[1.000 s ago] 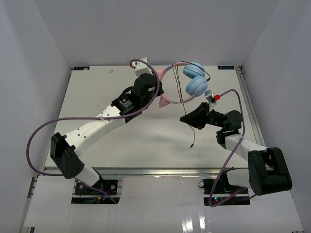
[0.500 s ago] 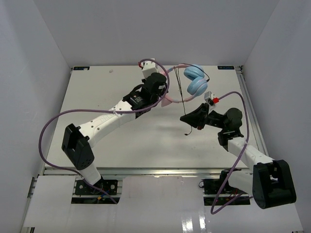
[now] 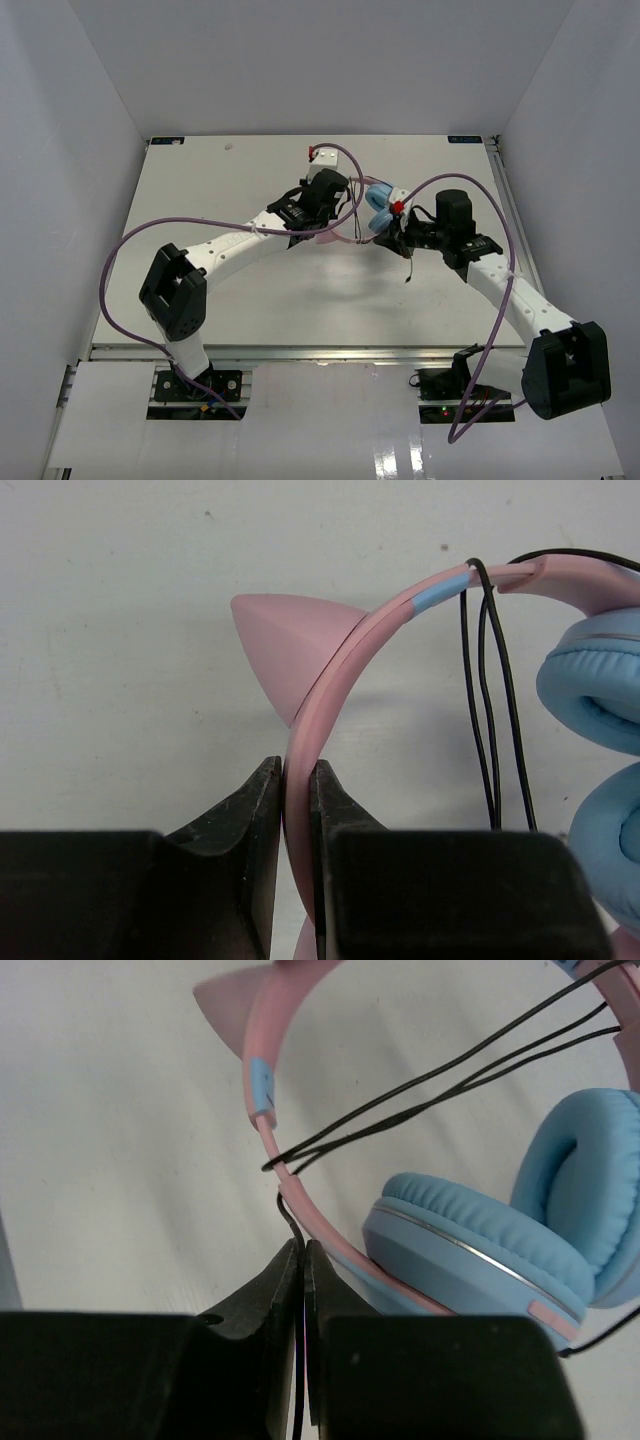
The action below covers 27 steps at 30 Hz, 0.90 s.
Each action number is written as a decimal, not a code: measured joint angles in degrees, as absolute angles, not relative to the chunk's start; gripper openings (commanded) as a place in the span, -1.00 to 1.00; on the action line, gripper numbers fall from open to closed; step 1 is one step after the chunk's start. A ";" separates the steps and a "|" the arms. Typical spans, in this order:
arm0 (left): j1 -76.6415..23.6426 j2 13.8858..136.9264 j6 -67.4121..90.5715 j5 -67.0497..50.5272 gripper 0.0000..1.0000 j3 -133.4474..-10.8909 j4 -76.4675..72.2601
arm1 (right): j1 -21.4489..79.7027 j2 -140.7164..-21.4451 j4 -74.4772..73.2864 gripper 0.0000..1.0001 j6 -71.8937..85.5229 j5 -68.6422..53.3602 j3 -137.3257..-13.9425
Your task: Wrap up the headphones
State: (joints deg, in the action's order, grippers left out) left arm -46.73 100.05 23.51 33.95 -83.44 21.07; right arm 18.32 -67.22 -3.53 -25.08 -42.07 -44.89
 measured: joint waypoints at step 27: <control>-46.85 109.12 17.20 11.06 -1.00 -76.28 20.25 | 38.97 -68.48 -6.18 -0.27 -56.47 -4.61 -37.73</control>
State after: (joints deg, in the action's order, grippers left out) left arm -46.85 109.12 17.20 11.06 -76.28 20.25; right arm 38.97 -68.48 -6.18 -56.47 -4.61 -37.73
